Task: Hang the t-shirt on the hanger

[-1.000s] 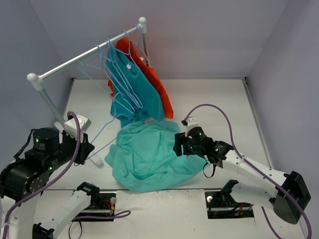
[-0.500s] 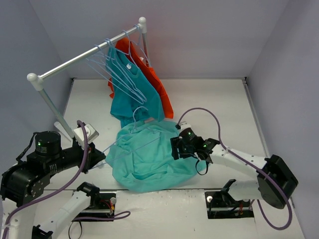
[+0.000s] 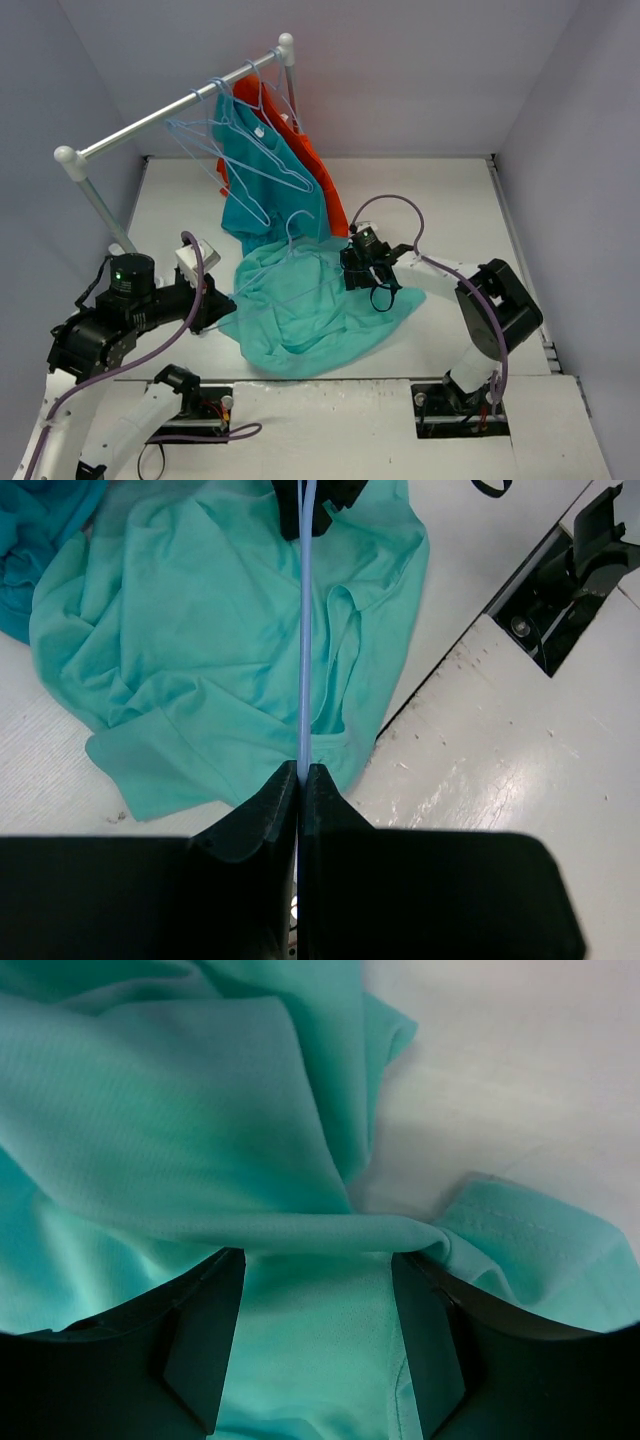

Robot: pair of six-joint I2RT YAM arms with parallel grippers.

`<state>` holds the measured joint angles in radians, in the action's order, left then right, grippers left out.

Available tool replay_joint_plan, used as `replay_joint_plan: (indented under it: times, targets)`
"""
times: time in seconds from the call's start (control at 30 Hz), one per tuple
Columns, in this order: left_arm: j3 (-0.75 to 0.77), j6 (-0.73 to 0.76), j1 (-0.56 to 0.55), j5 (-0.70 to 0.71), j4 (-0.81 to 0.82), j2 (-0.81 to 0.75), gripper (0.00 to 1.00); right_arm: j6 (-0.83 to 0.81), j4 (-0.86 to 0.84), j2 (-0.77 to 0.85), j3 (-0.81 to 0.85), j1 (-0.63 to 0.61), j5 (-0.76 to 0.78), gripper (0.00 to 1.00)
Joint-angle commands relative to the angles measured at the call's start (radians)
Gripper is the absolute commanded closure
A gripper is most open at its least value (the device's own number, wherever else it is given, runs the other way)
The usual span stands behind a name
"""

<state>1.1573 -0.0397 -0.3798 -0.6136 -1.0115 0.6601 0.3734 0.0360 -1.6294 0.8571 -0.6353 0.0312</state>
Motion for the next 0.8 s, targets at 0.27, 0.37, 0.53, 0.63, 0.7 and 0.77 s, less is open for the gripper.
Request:
replay_joint_plan:
  times: [0.27,0.37,0.53,0.63,0.7,0.77]
  targets:
    - [-0.083,-0.113,-0.005,0.053,0.274,-0.053,1.0,-0.015,0.026,0.212,0.044,-0.011,0.142,0.39]
    - [-0.085,-0.115,-0.005,0.066,0.275,-0.046,1.0,0.055,0.066,0.289,-0.03,-0.054,0.164,0.39]
    - [-0.093,-0.117,-0.006,0.067,0.288,-0.036,1.0,0.154,0.149,0.332,-0.089,-0.144,0.22,0.39]
    - [-0.086,-0.117,-0.005,0.063,0.289,-0.024,1.0,0.204,0.166,0.335,-0.113,-0.183,0.218,0.4]
    - [-0.081,-0.115,-0.005,0.058,0.289,-0.014,1.0,0.236,0.173,0.343,-0.122,-0.205,0.221,0.4]
    - [-0.073,-0.11,-0.005,0.055,0.29,-0.013,1.0,0.253,0.178,0.342,-0.135,-0.215,0.22,0.4]
